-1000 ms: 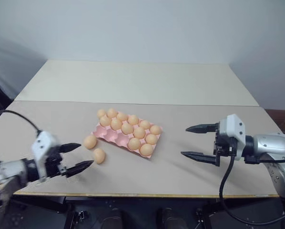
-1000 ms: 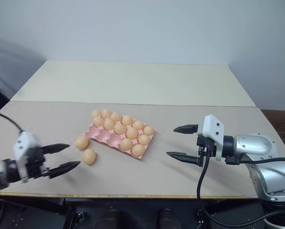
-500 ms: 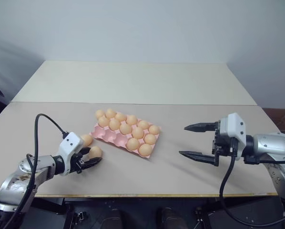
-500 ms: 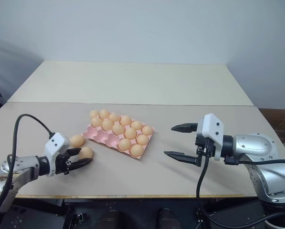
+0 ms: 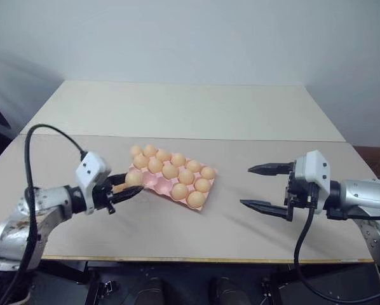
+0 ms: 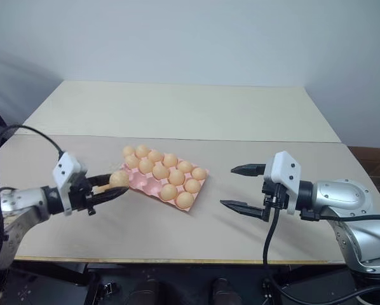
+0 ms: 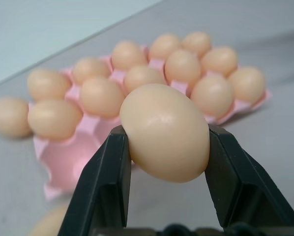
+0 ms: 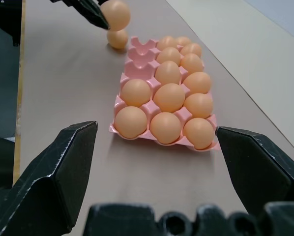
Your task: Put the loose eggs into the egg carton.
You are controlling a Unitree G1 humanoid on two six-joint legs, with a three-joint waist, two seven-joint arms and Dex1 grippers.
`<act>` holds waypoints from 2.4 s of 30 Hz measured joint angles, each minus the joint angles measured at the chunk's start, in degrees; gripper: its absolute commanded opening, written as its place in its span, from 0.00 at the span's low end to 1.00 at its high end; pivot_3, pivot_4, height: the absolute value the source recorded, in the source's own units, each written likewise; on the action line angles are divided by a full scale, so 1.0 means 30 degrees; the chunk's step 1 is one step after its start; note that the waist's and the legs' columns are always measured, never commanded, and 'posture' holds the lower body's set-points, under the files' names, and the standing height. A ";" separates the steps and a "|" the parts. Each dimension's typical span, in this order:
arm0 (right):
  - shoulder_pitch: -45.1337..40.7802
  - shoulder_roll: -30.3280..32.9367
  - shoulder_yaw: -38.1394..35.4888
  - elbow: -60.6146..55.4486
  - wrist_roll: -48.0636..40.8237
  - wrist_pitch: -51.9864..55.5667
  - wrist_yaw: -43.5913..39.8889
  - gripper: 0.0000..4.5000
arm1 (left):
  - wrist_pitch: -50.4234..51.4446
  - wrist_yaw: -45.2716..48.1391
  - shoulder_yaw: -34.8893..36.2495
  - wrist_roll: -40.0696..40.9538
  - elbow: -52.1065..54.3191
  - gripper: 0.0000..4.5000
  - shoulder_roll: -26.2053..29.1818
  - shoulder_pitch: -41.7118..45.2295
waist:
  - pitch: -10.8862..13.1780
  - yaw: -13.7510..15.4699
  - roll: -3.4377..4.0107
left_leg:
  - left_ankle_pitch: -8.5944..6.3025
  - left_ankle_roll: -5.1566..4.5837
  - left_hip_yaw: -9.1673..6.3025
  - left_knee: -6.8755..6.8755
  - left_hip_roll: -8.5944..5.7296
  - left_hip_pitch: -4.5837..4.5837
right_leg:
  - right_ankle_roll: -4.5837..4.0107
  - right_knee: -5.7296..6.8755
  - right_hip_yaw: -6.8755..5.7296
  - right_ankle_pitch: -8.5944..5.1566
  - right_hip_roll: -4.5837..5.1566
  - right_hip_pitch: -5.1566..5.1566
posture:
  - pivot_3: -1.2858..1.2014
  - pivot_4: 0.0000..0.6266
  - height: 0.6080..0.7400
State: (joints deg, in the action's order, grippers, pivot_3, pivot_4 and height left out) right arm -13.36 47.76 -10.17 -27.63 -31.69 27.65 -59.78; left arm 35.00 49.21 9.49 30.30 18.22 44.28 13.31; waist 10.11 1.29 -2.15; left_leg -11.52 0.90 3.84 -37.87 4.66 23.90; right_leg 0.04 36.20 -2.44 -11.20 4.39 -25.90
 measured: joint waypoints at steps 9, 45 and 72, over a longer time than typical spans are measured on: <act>-0.0143 -0.0004 0.0062 -0.0140 -0.0015 -0.0001 0.0464 1.00 | -0.1322 0.0542 -0.3338 -0.1870 -0.4384 0.61 -0.2037 0.3451 | -0.0004 -0.0102 -0.0011 | 0.0000 -0.0003 0.0001 0.0000 -0.0006 -0.0012 | 0.0012 -0.0007 0.0017 0.0009 -0.0006 0.0018 | 0.52 0.24 1.00; 0.0229 0.0462 -0.0249 0.1160 -0.0370 -0.1152 -0.0946 1.00 | -0.1144 0.4850 1.0775 0.2259 0.0976 0.99 0.3153 -0.7834 | -0.0005 -0.0163 -0.0011 | -0.0005 0.0003 0.0045 0.0005 0.0025 -0.0026 | -0.0109 -0.0016 0.0026 -0.0067 0.0008 -0.0020 | 0.52 0.24 1.00; 0.0544 0.0859 -0.0762 0.0225 -0.0767 -0.1220 -0.0745 1.00 | -0.1217 0.0572 0.2211 -0.1750 -0.3295 0.99 0.2219 -0.3196 | -0.0009 -0.0156 -0.0018 | -0.0005 0.0002 0.0062 0.0005 0.0022 -0.0025 | -0.0029 -0.0010 0.0038 -0.0016 0.0002 -0.0022 | 0.52 0.24 1.00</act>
State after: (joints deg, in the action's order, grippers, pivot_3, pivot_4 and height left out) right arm -11.73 50.34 -12.46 -26.95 -33.99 23.99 -62.01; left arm 31.35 50.93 16.12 25.05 8.33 50.94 3.72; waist 10.08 0.83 -2.21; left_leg -11.53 0.91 4.03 -37.85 4.73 23.83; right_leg -0.04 36.17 -2.33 -11.25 4.40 -25.96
